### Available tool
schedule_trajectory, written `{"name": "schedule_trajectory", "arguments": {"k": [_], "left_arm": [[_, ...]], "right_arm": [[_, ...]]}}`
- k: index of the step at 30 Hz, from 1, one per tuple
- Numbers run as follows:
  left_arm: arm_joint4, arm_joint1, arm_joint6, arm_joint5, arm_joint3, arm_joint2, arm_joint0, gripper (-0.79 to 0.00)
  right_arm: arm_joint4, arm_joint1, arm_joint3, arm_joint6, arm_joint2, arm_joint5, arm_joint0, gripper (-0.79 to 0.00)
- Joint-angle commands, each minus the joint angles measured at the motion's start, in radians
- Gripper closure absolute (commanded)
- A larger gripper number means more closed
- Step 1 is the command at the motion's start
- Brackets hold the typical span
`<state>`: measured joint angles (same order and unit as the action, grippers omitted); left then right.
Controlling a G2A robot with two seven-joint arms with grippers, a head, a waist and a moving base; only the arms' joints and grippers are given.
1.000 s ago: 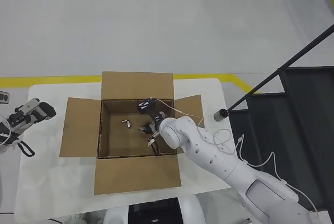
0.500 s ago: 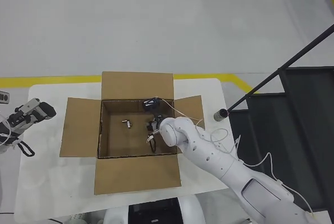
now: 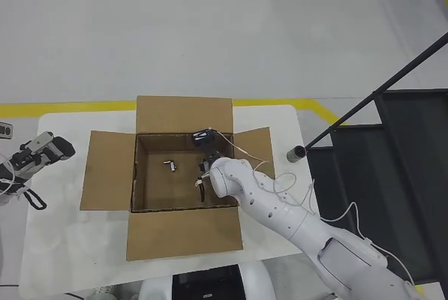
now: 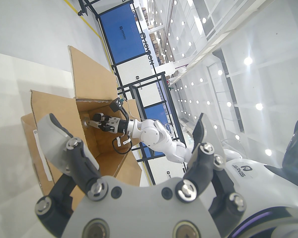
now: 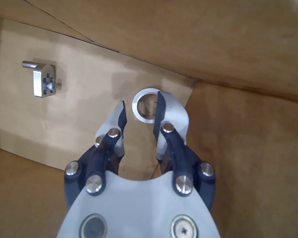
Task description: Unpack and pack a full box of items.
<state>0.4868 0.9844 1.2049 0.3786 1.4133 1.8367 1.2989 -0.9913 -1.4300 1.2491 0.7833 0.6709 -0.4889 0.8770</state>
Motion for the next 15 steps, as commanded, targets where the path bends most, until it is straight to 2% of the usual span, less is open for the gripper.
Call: {"name": "schedule_trajectory", "arguments": {"k": [1,10,15], "left_arm": [[0.0,0.0,0.0,0.0,0.0,0.0,0.0,-0.785],[0.0,0.0,0.0,0.0,0.0,0.0,0.0,-0.785],[0.0,0.0,0.0,0.0,0.0,0.0,0.0,-0.785]], "right_arm": [[-0.003,-0.003,-0.004,-0.001,0.005,-0.003,0.002,-0.172],[-0.094,-0.017,-0.031,0.027,-0.006,-0.048,0.002,-0.2],[-0.092,-0.026,-0.046,0.03,0.003,-0.043,0.005,-0.219]]}}
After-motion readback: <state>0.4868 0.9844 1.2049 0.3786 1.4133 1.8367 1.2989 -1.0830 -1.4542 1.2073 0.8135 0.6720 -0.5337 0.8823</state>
